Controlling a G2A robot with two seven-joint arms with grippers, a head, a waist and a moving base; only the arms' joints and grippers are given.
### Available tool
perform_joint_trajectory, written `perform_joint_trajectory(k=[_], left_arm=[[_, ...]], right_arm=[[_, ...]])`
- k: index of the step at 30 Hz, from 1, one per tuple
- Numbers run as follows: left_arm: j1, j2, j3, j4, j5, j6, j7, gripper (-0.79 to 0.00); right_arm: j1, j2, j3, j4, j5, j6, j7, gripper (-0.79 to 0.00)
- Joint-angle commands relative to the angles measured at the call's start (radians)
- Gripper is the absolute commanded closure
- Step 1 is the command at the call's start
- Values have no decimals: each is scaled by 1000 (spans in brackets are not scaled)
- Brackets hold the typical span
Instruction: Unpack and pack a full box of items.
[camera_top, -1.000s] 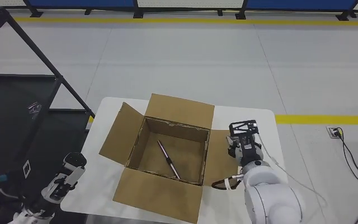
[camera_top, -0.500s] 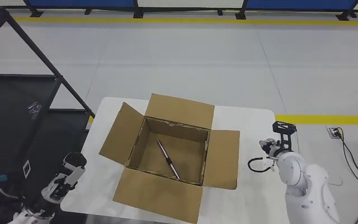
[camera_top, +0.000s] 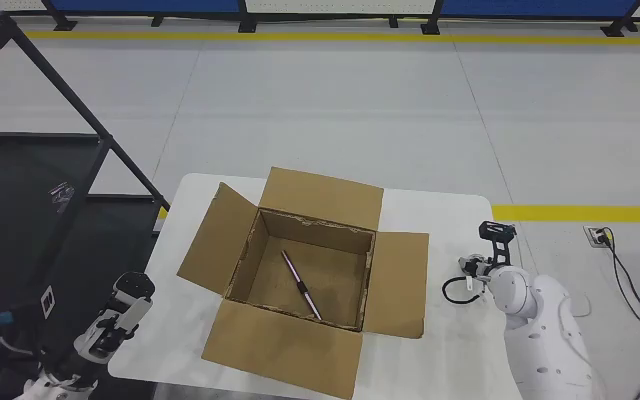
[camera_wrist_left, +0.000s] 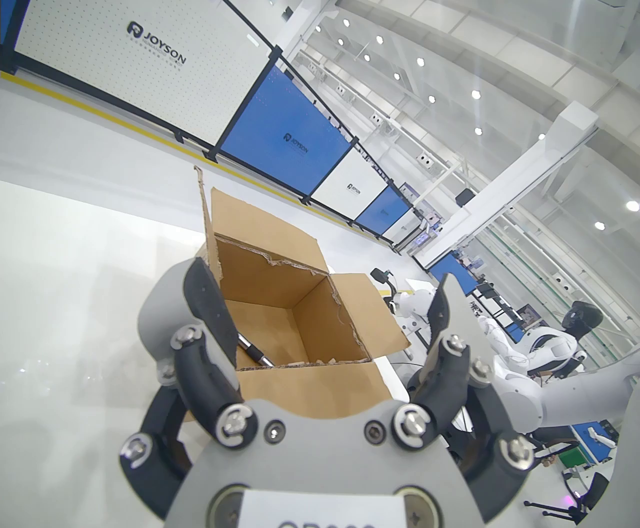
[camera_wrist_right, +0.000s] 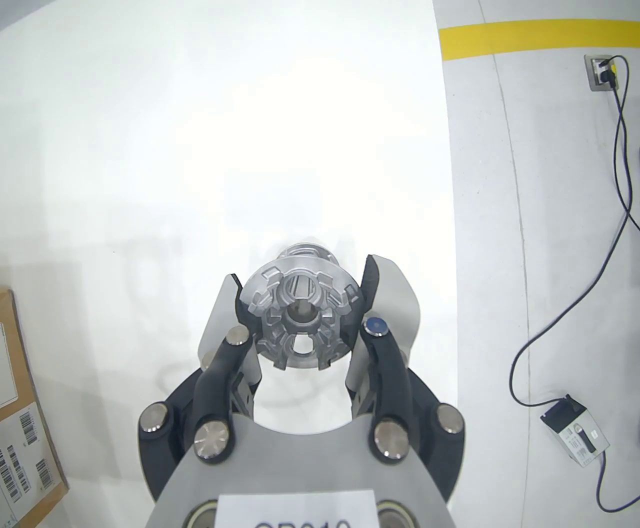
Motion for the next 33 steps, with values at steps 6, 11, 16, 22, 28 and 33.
perform_joint_trajectory(k=[6,11,16,22,28,33], left_arm=[[0,0,0,0,0,0,0,-785],[0,0,0,0,0,0,0,-785],[0,0,0,0,0,0,0,-785],[0,0,0,0,0,0,0,-785],[0,0,0,0,0,0,0,-785],[1,-1,0,14,-4,15,37,-785]], right_arm=[[15,7,-8,33,2,-6,9,-360],[20,11,-8,41,11,-7,12,-699],[11,18,-1,-12,14,-1,21,-785],[-139,18,0,-408,73,-21,-41,-785],[-323,17,-163,-909,-17,-112,-38,-785],[-174,4,-471,-900,-170,-204,134,-785]])
